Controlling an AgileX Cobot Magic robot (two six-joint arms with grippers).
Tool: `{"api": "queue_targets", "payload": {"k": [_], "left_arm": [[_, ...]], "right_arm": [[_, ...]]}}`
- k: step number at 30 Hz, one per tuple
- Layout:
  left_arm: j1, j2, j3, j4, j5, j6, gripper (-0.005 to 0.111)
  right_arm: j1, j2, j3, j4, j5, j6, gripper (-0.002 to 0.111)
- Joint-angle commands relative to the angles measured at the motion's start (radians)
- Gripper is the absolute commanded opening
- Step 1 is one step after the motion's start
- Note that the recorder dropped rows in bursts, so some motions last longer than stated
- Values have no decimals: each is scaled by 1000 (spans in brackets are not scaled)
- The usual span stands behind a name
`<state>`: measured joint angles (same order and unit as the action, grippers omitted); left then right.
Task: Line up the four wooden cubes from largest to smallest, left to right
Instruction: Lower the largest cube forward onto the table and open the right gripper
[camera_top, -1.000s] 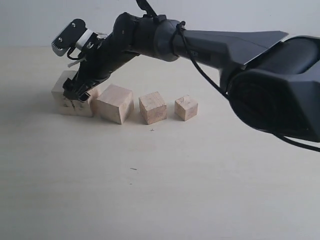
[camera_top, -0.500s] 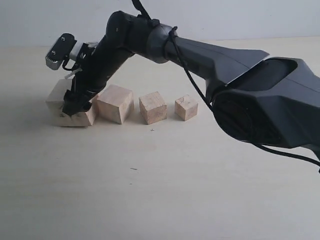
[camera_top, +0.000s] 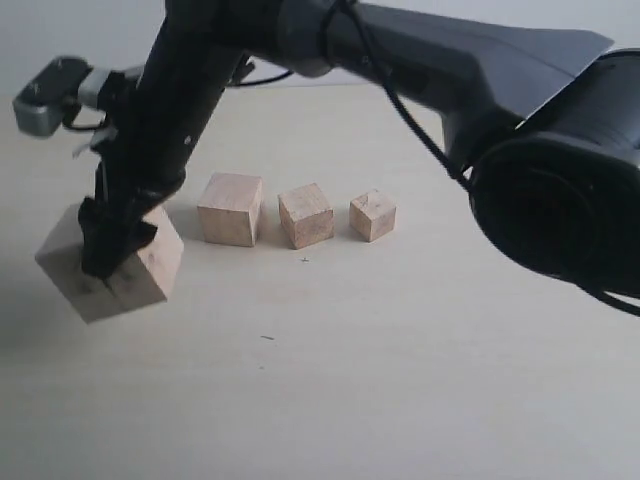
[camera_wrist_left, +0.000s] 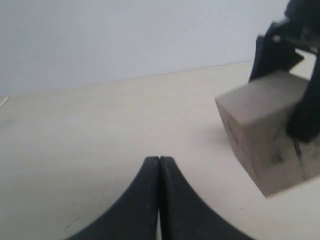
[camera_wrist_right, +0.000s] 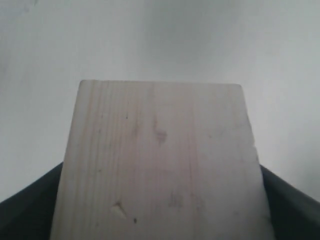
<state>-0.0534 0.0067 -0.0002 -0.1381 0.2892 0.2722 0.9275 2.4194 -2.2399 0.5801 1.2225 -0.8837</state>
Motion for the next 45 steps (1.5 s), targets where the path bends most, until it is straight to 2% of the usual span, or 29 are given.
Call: {"api": "queue_targets", "payload": {"k": [1, 11, 20, 22, 23, 27, 29, 33, 35, 36, 45], "left_arm": [[2, -7, 0, -1, -5, 0, 0], [2, -7, 0, -1, -5, 2, 0], [2, -7, 0, -1, -3, 1, 0], [2, -7, 0, -1, 2, 1, 0], [2, -7, 0, -1, 8, 1, 0], [2, -7, 0, -1, 18, 1, 0], [2, -7, 0, -1, 18, 1, 0], [2, -7, 0, -1, 18, 1, 0], [2, -7, 0, -1, 18, 1, 0], [2, -7, 0, -1, 18, 1, 0], [2, -7, 0, -1, 18, 1, 0]], "right_arm": [[45, -11, 80, -40, -1, 23, 2], [61, -11, 252, -13, -49, 20, 2], [61, -11, 269, -146, -79, 132, 2], [67, -11, 269, -239, -86, 195, 6], [73, -11, 269, -285, -96, 219, 12], [84, -11, 269, -400, -146, 185, 26], [84, -11, 269, -469, -164, 177, 29], [84, -11, 269, -458, -168, 177, 29], [84, -11, 269, -454, -175, 177, 36], [84, -11, 269, -454, -175, 177, 46], [84, -31, 267, -445, -177, 230, 97]]}}
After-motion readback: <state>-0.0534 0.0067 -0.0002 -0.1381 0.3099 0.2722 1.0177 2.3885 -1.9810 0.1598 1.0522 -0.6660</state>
